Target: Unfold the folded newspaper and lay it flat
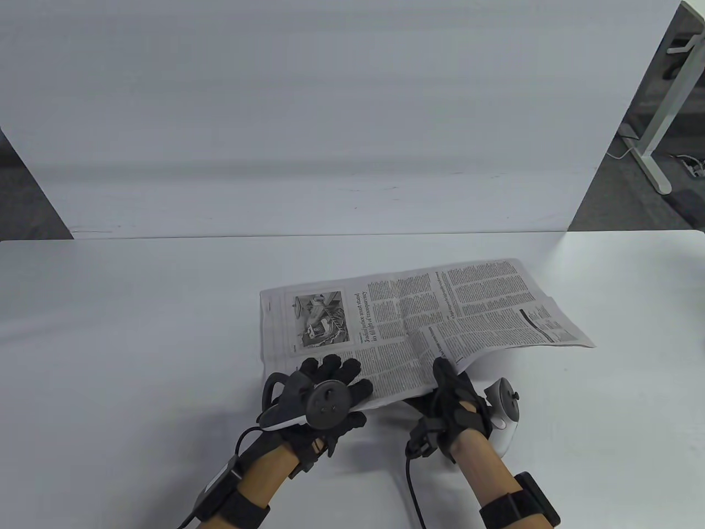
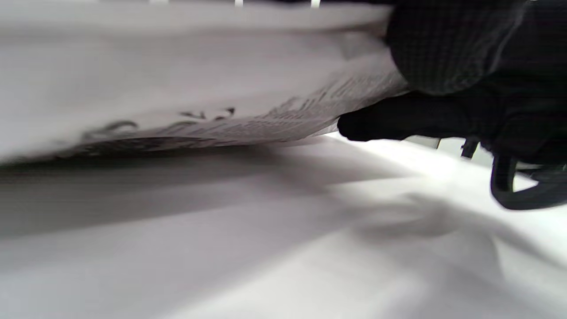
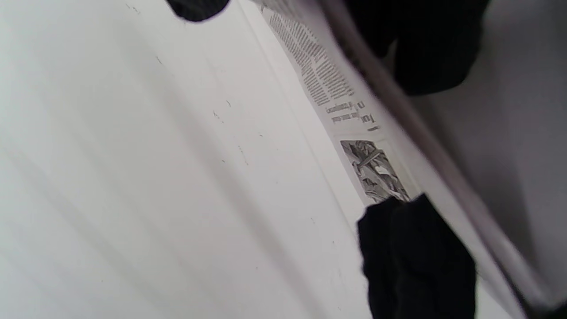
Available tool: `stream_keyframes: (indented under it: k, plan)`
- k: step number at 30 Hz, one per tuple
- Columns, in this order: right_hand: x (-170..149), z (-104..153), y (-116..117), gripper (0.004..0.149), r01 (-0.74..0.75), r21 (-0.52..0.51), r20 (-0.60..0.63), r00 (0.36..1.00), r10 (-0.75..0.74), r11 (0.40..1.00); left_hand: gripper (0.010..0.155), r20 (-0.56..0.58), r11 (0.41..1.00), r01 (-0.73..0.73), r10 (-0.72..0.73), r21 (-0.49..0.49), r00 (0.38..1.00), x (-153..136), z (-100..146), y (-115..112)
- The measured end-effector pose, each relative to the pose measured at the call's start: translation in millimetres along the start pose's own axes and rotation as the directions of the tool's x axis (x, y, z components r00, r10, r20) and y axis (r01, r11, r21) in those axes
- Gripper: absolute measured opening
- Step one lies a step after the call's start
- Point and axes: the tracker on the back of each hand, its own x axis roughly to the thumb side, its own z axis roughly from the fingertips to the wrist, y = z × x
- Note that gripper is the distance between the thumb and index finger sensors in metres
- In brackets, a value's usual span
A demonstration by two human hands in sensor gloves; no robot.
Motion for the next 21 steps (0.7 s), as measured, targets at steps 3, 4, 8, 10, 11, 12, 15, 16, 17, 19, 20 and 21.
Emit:
stream_keyframes:
  k: [3, 4, 8, 10, 11, 12, 15, 16, 17, 19, 20, 21]
  plan:
    - [1.4, 0.7, 2.2, 0.066, -0.005, 0.023, 0.002, 1.0, 0.005, 1.0, 0.053, -0.011, 0.994, -0.104, 0.104, -0.017, 0.995, -7.2, 0.7, 0.6]
    - [1.7, 0.6, 2.7, 0.066, -0.007, 0.028, 0.004, 1.0, 0.007, 1.0, 0.051, -0.012, 0.993, -0.12, 0.12, -0.013, 0.993, -8.5, 0.6, 0.5]
    - [0.7, -0.2, 6.2, 0.066, -0.01, 0.075, -0.01, 1.0, 0.01, 0.997, 0.047, -0.032, 0.978, -0.207, 0.206, -0.01, 0.978, -14.7, 0.3, 0.1]
    - [-0.1, -1.0, 8.4, 0.072, -0.021, 0.113, -0.012, 1.0, 0.023, 0.993, 0.044, -0.061, 0.968, -0.246, 0.248, 0.044, 0.967, -18.3, 0.7, 3.2]
    - [-1.2, -1.0, 10.7, 0.078, -0.04, 0.155, -0.02, 0.999, 0.043, 0.987, 0.042, -0.09, 0.959, -0.276, 0.281, 0.062, 0.955, -22.0, 0.8, 5.5]
    - [-1.5, -1.1, 12.3, 0.084, -0.049, 0.181, -0.018, 0.998, 0.053, 0.982, 0.041, -0.114, 0.952, -0.297, 0.304, 0.075, 0.946, -24.2, 1.5, 6.6]
    - [-1.4, -0.7, 19.2, 0.098, -0.132, 0.312, -0.003, 0.99, 0.14, 0.941, 0.04, -0.205, 0.908, -0.41, 0.419, 0.088, 0.885, -35.5, 3.8, 8.0]
    - [-0.8, 0.3, 21.0, 0.101, -0.177, 0.332, 0.008, 0.983, 0.185, 0.926, 0.04, -0.235, 0.882, -0.461, 0.47, 0.094, 0.851, -38.9, 5.6, 7.2]
    - [-0.9, 1.8, 21.1, 0.102, -0.227, 0.322, 0.008, 0.972, 0.237, 0.919, 0.04, -0.248, 0.856, -0.51, 0.513, 0.081, 0.822, -40.7, 5.8, 6.0]
    - [-2.3, 4.8, 20.5, 0.099, -0.265, 0.236, -0.008, 0.962, 0.274, 0.935, 0.04, -0.269, 0.818, -0.574, 0.563, 0.045, 0.781, -41.5, 6.2, 3.7]
    - [-2.7, 5.2, 19.8, 0.094, -0.273, 0.205, -0.015, 0.959, 0.282, 0.94, 0.04, -0.271, 0.808, -0.588, 0.574, 0.036, 0.772, -41.0, 5.8, 3.1]
    - [-3.3, 6.2, 18.2, 0.087, -0.28, 0.165, -0.029, 0.957, 0.288, 0.946, 0.04, -0.276, 0.797, -0.603, 0.585, 0.022, 0.763, -40.1, 5.4, 2.4]
